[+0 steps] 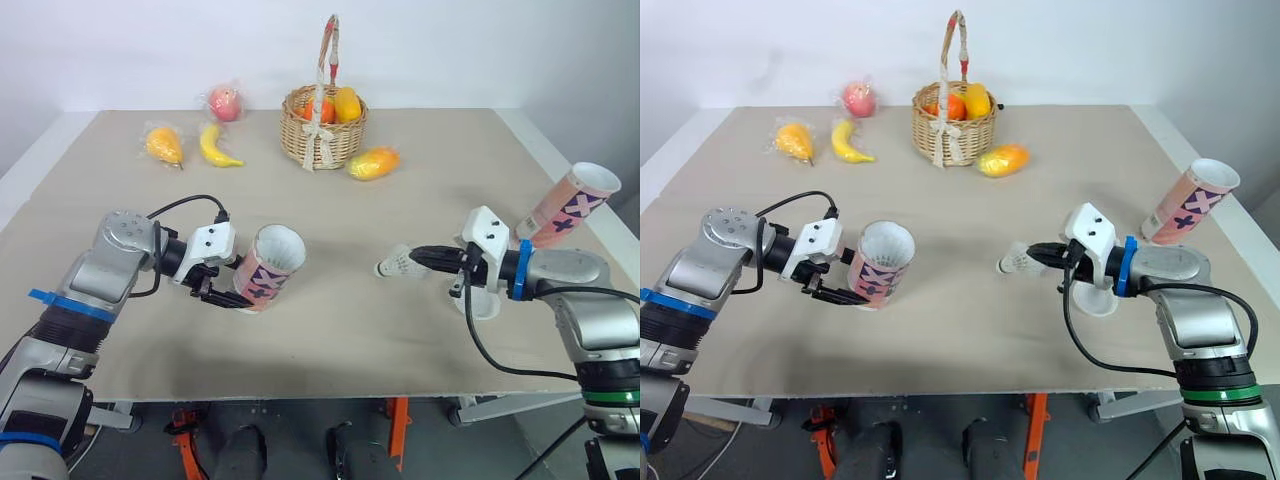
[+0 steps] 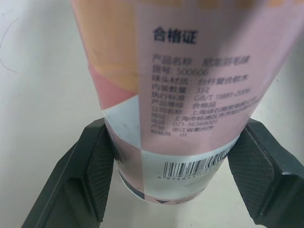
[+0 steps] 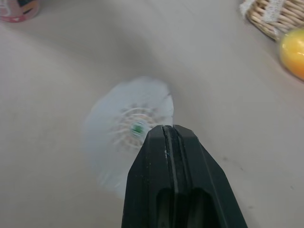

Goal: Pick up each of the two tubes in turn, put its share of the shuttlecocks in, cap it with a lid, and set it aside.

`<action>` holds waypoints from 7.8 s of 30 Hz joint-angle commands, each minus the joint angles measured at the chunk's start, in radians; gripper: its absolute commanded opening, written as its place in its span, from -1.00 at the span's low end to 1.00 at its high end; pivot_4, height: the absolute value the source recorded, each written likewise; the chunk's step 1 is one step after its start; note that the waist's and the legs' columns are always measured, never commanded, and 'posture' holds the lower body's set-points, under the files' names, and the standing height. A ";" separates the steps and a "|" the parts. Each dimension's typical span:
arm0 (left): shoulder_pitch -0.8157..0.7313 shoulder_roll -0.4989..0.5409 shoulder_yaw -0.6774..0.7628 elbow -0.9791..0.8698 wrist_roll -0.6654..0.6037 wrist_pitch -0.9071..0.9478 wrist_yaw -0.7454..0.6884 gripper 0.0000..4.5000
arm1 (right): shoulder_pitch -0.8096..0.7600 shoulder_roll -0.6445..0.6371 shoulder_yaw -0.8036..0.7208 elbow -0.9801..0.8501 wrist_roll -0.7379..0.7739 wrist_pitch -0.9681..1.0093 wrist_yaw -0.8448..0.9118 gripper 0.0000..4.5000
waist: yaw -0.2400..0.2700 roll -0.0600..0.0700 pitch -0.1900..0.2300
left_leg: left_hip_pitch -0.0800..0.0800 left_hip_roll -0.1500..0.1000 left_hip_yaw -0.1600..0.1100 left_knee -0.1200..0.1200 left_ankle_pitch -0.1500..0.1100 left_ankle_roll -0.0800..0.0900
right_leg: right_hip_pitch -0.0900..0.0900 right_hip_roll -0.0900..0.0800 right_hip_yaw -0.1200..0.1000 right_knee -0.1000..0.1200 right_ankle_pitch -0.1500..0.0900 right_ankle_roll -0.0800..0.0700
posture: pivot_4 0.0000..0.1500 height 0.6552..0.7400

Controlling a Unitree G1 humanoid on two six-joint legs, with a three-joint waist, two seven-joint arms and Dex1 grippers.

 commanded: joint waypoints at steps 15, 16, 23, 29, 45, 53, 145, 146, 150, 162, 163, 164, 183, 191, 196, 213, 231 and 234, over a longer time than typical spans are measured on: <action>-0.006 0.003 0.001 -0.028 0.000 -0.001 0.000 0.45 | 0.082 -0.157 -0.227 -0.013 0.210 0.173 0.112 0.87 | 0.000 0.000 0.000 | 0.000 0.000 0.000 0.000 0.000 0.000 | 0.000 0.000 0.001 0.000 0.000 0.000 | 1.00 1.00; -0.005 0.003 0.001 -0.027 0.000 -0.002 0.000 0.45 | 0.118 -0.156 -0.247 -0.071 0.257 0.215 0.123 0.87 | 0.001 0.000 0.000 | 0.000 0.000 0.000 0.000 0.000 0.000 | 0.000 0.000 0.000 0.000 -0.001 0.000 | 1.00 1.00; -0.001 0.001 0.003 -0.017 0.000 -0.007 0.001 0.45 | 0.289 -0.090 -0.212 -0.321 0.285 0.323 -0.022 0.87 | -0.001 0.000 0.000 | 0.000 0.000 -0.001 0.000 0.000 0.000 | 0.001 0.000 0.000 0.000 -0.001 0.001 | 1.00 1.00; -0.021 -0.006 -0.005 -0.007 0.003 -0.009 -0.005 0.45 | 0.255 -0.004 -0.120 -0.363 0.264 0.370 -0.155 0.87 | -0.001 -0.001 0.000 | 0.000 0.000 0.000 0.002 0.002 0.000 | 0.001 0.000 0.001 0.000 0.002 0.002 | 1.00 1.00; -0.021 -0.005 -0.005 -0.015 0.000 0.003 0.008 0.45 | 0.081 0.145 0.036 -0.189 0.172 0.343 -0.267 0.35 | 0.000 -0.001 -0.001 | -0.001 0.000 0.000 0.001 0.002 0.000 | 0.000 0.000 0.001 0.000 0.002 0.001 | 1.00 1.00; -0.008 0.000 -0.009 -0.024 -0.002 0.010 0.006 0.45 | 0.092 0.119 0.011 -0.260 0.182 0.298 -0.230 -0.97 | 0.000 -0.001 -0.001 | -0.001 0.000 0.000 0.001 0.002 0.000 | 0.000 0.000 0.001 0.000 0.002 0.001 | 1.00 1.00; -0.056 -0.069 -0.010 0.062 0.004 -0.045 0.016 0.45 | -0.898 0.250 0.486 0.263 -0.074 0.034 0.576 -0.98 | 0.024 -0.001 -0.001 | -0.003 0.000 -0.003 0.000 0.002 -0.002 | -0.001 -0.002 -0.005 0.000 0.001 -0.006 | 1.00 1.00; -0.056 -0.072 -0.007 0.059 -0.001 -0.043 0.017 0.45 | -0.897 0.225 0.456 0.251 -0.063 0.057 0.575 -0.98 | 0.024 -0.001 -0.001 | -0.003 0.000 -0.003 -0.001 0.002 -0.002 | -0.001 -0.002 -0.005 0.000 0.001 -0.006 | 1.00 1.00; -0.060 -0.088 0.008 0.053 -0.024 -0.042 0.025 0.45 | -0.883 0.133 0.359 0.212 -0.010 0.124 0.554 -0.98 | 0.023 0.000 -0.001 | -0.003 0.000 -0.003 -0.002 0.002 -0.002 | -0.002 -0.001 -0.005 0.001 0.000 -0.008 | 1.00 1.00; -0.008 -0.250 0.063 -0.055 -0.188 -0.001 0.088 0.45 | -0.382 -0.194 0.108 0.033 -0.050 0.193 0.297 -0.43 | 0.024 -0.001 0.000 | -0.004 -0.002 -0.003 -0.003 0.001 -0.002 | -0.002 -0.003 -0.005 0.000 -0.001 -0.008 | 1.00 1.00; 0.002 -0.265 0.058 -0.057 -0.189 -0.005 0.095 0.45 | -0.336 -0.220 0.103 0.036 -0.061 0.187 0.288 -0.22 | 0.024 -0.001 0.000 | -0.004 -0.002 -0.003 -0.003 0.001 -0.001 | -0.002 -0.003 -0.005 0.000 -0.001 -0.008 | 1.00 1.00; 0.010 -0.279 0.053 -0.059 -0.190 -0.009 0.099 0.45 | -0.295 -0.245 0.096 0.035 -0.063 0.184 0.285 0.01 | 0.024 -0.001 0.000 | -0.004 -0.002 -0.003 -0.003 0.001 -0.001 | -0.002 -0.003 -0.004 0.000 -0.001 -0.007 | 1.00 1.00; 0.062 -0.390 -0.044 0.095 -0.078 -0.150 0.152 0.45 | -0.330 -0.203 0.222 0.639 -0.210 0.009 0.315 0.61 | -0.002 0.000 0.000 | 0.001 -0.002 0.002 0.000 0.002 -0.001 | 0.000 -0.001 0.003 0.000 0.002 0.002 | 1.00 1.00; 0.096 -0.389 -0.032 0.072 -0.073 -0.158 0.174 0.45 | -0.360 -0.187 0.270 0.745 -0.273 -0.072 0.370 0.35 | -0.002 0.000 0.000 | 0.001 -0.002 0.002 0.000 0.002 -0.001 | 0.001 -0.001 0.003 -0.001 0.002 0.002 | 1.00 1.00; 0.104 -0.393 -0.034 0.071 -0.070 -0.165 0.186 0.45 | -0.354 -0.193 0.263 0.723 -0.272 -0.084 0.417 -0.73 | -0.002 0.000 0.000 | 0.007 -0.002 0.002 0.000 0.002 -0.001 | 0.006 -0.001 0.003 -0.001 0.001 0.002 | 1.00 1.00; 0.106 -0.401 -0.063 0.147 -0.046 -0.162 0.165 0.45 | -0.493 -0.158 0.132 -0.013 0.067 0.275 0.511 -0.98 | -0.001 0.004 -0.002 | 0.008 -0.002 0.001 -0.002 0.002 -0.001 | 0.007 -0.001 0.003 -0.001 0.001 0.002 | 1.00 1.00; 0.085 -0.396 -0.071 0.171 -0.040 -0.154 0.143 0.45 | -0.853 0.108 0.483 0.034 -0.151 0.053 0.476 -0.98 | 0.001 0.002 -0.004 | 0.006 -0.001 0.001 -0.003 0.001 -0.001 | 0.005 -0.001 0.001 -0.001 -0.001 0.000 | 1.00 1.00; 0.087 -0.394 -0.068 0.169 -0.040 -0.153 0.147 0.45 | -0.865 0.119 0.487 0.059 -0.166 0.021 0.489 -0.98 | 0.001 0.002 -0.004 | 0.006 -0.001 0.001 -0.002 0.001 -0.001 | 0.005 -0.001 0.001 -0.001 0.000 0.000 | 1.00 1.00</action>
